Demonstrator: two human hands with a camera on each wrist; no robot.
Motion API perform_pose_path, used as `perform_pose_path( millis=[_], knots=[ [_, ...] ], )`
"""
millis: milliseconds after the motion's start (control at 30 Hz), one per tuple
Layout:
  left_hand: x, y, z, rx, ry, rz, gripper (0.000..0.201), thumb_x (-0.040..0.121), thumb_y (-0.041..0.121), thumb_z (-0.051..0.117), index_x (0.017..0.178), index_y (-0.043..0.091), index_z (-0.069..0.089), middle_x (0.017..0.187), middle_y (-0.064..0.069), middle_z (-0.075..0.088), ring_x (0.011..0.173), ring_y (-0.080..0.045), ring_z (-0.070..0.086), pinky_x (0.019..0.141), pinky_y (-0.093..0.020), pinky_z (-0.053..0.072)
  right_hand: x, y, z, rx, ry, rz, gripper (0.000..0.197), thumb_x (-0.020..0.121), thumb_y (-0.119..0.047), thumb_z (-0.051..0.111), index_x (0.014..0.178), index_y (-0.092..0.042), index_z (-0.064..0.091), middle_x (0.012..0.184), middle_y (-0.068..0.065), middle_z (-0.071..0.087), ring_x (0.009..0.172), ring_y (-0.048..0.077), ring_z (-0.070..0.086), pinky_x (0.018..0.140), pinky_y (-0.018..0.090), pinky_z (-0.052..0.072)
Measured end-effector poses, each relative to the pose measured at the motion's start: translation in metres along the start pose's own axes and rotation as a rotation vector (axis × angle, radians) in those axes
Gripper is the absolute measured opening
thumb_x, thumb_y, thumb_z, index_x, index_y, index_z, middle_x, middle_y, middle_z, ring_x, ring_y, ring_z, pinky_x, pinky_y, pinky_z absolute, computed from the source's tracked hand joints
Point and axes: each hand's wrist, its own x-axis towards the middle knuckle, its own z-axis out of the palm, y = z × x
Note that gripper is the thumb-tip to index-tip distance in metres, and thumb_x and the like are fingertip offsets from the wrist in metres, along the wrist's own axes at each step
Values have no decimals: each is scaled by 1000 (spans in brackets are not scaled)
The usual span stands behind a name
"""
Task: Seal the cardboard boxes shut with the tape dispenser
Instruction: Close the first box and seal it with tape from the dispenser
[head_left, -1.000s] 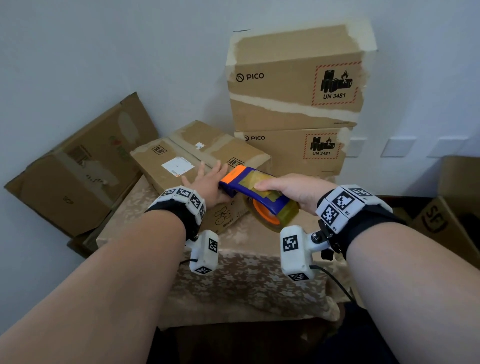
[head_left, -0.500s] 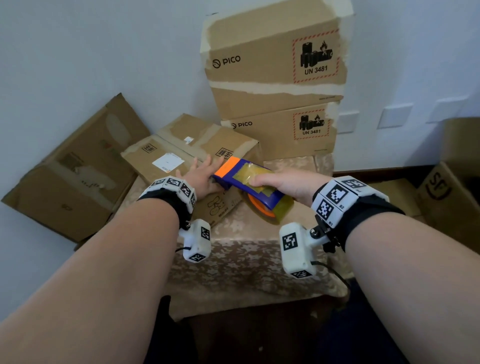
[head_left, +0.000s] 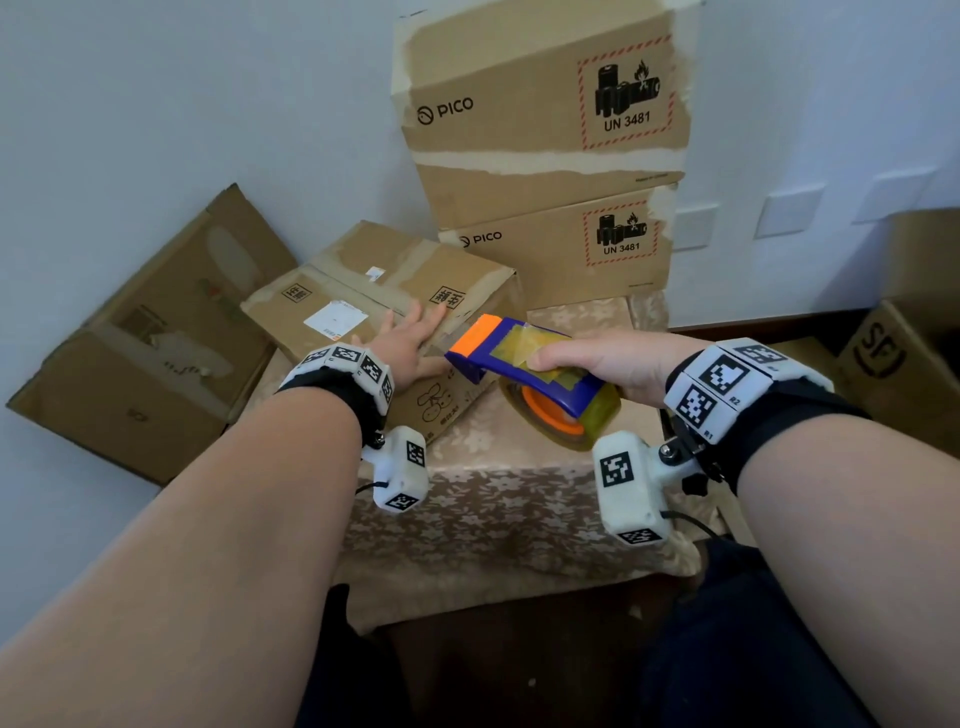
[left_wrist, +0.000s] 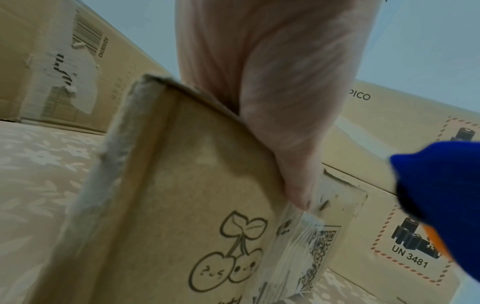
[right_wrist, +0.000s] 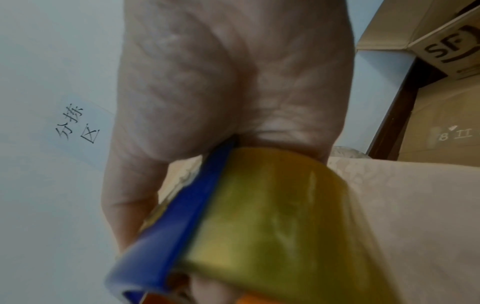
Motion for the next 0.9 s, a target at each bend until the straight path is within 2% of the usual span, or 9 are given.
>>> perform_pose_path(
  millis=[200, 400, 500, 600, 667, 833, 900],
  knots=[
    [0, 1, -1, 5, -15, -5, 76, 94, 52, 46, 149, 42, -6, 160, 6, -10, 147, -27, -4, 112, -66, 5, -4, 5, -5, -5, 5, 29, 44, 84, -37, 67, 115, -7, 64, 90, 11, 70, 77, 21, 64, 80, 31, 51],
    [-2, 1, -3, -22, -18, 0, 77, 94, 49, 48, 149, 42, -6, 160, 6, -11, 147, -26, -5, 112, -65, 4, -11, 4, -8, -23, -14, 46, 40, 87, -38, 63, 113, -8, 62, 85, 9, 68, 71, 19, 62, 72, 27, 49],
    [-2, 1, -3, -19, -26, 0, 78, 94, 48, 49, 149, 42, -7, 160, 5, -11, 147, -26, -4, 112, -65, 4, -7, 5, -5, -81, 27, 47, 45, 86, -40, 65, 115, -7, 63, 93, 12, 71, 80, 23, 64, 78, 30, 50],
    [-2, 1, -4, -12, -35, 0, 82, 93, 47, 52, 149, 42, -7, 160, 5, -12, 147, -26, -4, 112, -65, 5, 0, 3, -2, -190, 57, 57, 52, 81, -50, 65, 111, -8, 66, 102, 14, 72, 96, 29, 68, 93, 36, 50],
    [-3, 2, -5, -2, -49, -3, 86, 92, 43, 55, 149, 41, -8, 159, 5, -12, 147, -26, -4, 112, -65, 6, 4, 0, 1, -238, 74, 56, 54, 80, -55, 64, 108, -9, 68, 101, 13, 73, 100, 30, 67, 99, 40, 49],
    [-2, -2, -10, -18, -108, 9, 106, 81, 26, 69, 148, 41, -12, 159, 6, -15, 147, -25, -5, 114, -60, 13, 14, -5, 8, -321, 100, 52, 57, 79, -62, 61, 99, -10, 70, 99, 13, 73, 97, 31, 68, 99, 44, 48],
    [-2, -4, -14, -72, -156, -7, 109, 77, 20, 68, 148, 42, -11, 159, 7, -16, 147, -22, -9, 116, -55, 13, 17, -8, 11, -359, 108, 52, 60, 80, -64, 59, 101, -8, 69, 101, 14, 72, 98, 32, 67, 100, 44, 47]
  ],
)
